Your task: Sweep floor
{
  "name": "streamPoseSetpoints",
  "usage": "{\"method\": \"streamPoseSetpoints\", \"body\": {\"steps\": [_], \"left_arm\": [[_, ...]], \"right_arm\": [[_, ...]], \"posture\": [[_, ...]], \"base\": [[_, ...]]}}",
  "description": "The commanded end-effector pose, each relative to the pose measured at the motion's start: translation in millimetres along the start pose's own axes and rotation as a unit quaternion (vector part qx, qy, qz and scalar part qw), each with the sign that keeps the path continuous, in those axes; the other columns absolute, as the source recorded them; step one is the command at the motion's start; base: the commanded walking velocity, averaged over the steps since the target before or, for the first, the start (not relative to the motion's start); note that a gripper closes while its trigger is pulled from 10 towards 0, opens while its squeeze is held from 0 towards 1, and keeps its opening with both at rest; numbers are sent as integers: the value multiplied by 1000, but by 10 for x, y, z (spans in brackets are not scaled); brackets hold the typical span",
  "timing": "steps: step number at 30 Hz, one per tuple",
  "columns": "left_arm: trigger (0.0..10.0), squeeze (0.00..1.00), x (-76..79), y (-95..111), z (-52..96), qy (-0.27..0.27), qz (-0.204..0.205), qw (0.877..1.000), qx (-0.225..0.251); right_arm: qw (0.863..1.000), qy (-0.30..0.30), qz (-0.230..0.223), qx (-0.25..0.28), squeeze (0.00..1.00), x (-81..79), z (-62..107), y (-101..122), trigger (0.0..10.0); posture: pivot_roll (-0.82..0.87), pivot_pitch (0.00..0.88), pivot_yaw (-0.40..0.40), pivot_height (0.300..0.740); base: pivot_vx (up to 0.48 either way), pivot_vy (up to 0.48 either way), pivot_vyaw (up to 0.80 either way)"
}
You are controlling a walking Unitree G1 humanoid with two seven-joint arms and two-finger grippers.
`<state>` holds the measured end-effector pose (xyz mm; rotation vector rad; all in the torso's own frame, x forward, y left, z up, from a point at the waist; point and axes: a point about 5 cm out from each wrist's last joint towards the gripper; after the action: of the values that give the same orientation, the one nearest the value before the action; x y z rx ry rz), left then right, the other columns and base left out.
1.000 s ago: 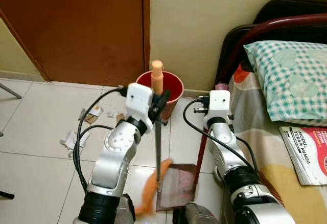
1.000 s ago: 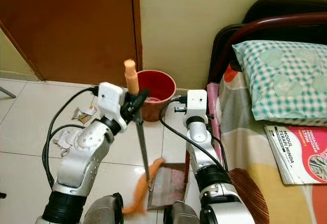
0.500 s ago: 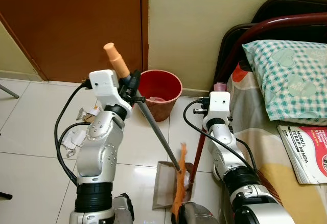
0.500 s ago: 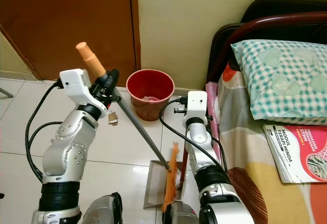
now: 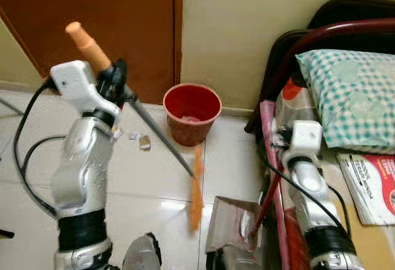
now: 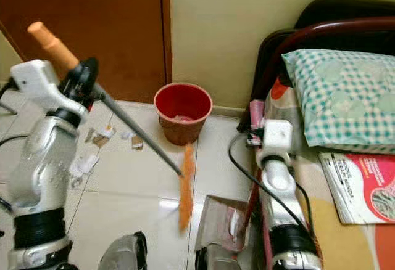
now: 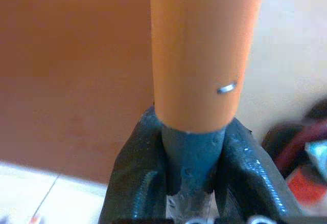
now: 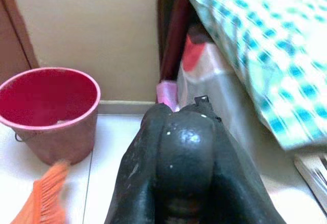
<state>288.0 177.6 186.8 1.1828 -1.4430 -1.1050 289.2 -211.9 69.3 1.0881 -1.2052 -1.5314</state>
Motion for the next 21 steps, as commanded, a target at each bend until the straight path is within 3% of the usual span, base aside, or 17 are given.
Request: {"method": "streamPoseSetpoints", "body": {"steps": [1, 5, 6, 10, 14, 16, 21], "left_arm": [[10000, 0, 17, -105, 101, -12, -3, 1000, -26], [10000, 0, 11, -343, 304, -20, -46, 996, -68], [10000, 0, 26, -456, 392, -29, -81, 993, -82], [10000, 0, 73, -587, 537, -43, -123, 987, -94], [10000, 0, 107, -614, 578, -44, -128, 986, -96], [10000, 0, 151, -556, 563, -69, -186, 978, -72], [10000, 0, 121, -490, 538, -66, -225, 971, -51]], "right_arm": [[999, 14, -43, -15, 0, -26, 63, -31, 10000], [996, 42, -75, -16, 0, -66, 198, -41, 10000], [995, 51, -88, -19, 0, -85, 256, -52, 10000], [993, 58, -102, -15, 0, -85, 360, -40, 10000], [995, 45, -82, -20, 0, -34, 426, -55, 10000], [996, 44, -73, -39, 0, 24, 491, -91, 10000], [996, 40, -68, -41, 0, 96, 571, -71, 10000]], "posture": [[83, 130, -61, 740], [85, 124, -60, 740], [90, 114, -62, 740], [90, 96, -67, 740], [93, 87, -67, 740], [91, 86, -62, 740], [86, 92, -55, 740]], "base": [[0, 0, 0], [0, 0, 0], [0, 0, 0], [0, 0, 0], [0, 0, 0], [0, 0, 0], [0, 0, 0]]}}
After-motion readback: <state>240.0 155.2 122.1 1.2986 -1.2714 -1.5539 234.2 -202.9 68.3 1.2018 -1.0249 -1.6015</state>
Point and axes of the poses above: a point about 5 cm out from each wrist's last joint towards the gripper, its own z axis pointing back from the gripper into the wrist, its own y axis along the axis of the wrist's last joint, x = y × z, and after that the axes turned 8 degrees about -z, right-handed
